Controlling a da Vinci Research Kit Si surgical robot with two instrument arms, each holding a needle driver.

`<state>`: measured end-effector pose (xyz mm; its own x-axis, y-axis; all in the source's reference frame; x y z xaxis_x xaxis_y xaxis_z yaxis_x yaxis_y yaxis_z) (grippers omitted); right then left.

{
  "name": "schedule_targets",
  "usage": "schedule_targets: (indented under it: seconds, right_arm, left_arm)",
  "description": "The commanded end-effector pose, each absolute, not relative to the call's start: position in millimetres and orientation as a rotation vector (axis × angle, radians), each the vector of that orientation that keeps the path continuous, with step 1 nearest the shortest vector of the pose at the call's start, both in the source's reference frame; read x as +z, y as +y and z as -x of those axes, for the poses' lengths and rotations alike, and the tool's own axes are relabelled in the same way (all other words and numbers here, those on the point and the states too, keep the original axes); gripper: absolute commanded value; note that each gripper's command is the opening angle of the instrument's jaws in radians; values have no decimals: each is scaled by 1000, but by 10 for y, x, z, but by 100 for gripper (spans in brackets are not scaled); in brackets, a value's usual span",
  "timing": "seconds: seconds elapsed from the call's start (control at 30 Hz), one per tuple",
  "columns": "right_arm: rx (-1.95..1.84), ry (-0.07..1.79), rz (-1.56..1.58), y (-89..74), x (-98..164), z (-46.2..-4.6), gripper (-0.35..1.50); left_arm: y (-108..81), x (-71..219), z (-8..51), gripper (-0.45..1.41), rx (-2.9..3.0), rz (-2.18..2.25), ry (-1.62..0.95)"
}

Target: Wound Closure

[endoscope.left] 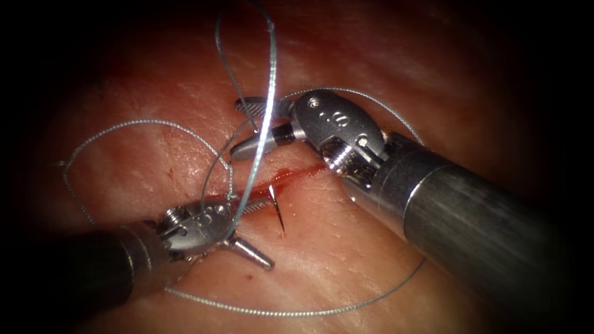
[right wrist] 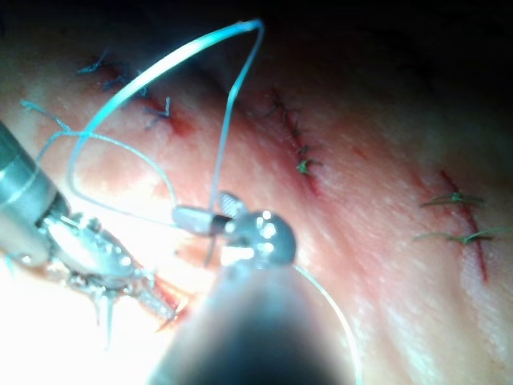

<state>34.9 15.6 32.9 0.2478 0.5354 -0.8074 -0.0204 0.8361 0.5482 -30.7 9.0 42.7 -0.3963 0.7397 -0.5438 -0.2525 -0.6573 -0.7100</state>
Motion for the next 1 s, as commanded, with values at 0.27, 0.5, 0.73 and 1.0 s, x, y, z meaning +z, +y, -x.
schedule_targets:
  seconds: [0.27, 0.5, 0.73, 1.0]
  right_arm:
    - [538, 1109, -687, 149, 351, -345, -35]
    - [595, 992, -833, 148, 351, -347, -35]
    - [610, 1057, -854, 152, 347, -353, 5]
    - [480, 1130, -759, 167, 342, -331, 126]
  left_arm:
    - [91, 428, 314, 81, 2078, 1186, -717]
    - [91, 428, 314, 81, 2083, 1190, -714]
    - [87, 420, 315, 81, 2105, 1207, -701]
    - [82, 391, 315, 78, 2181, 1267, -654]
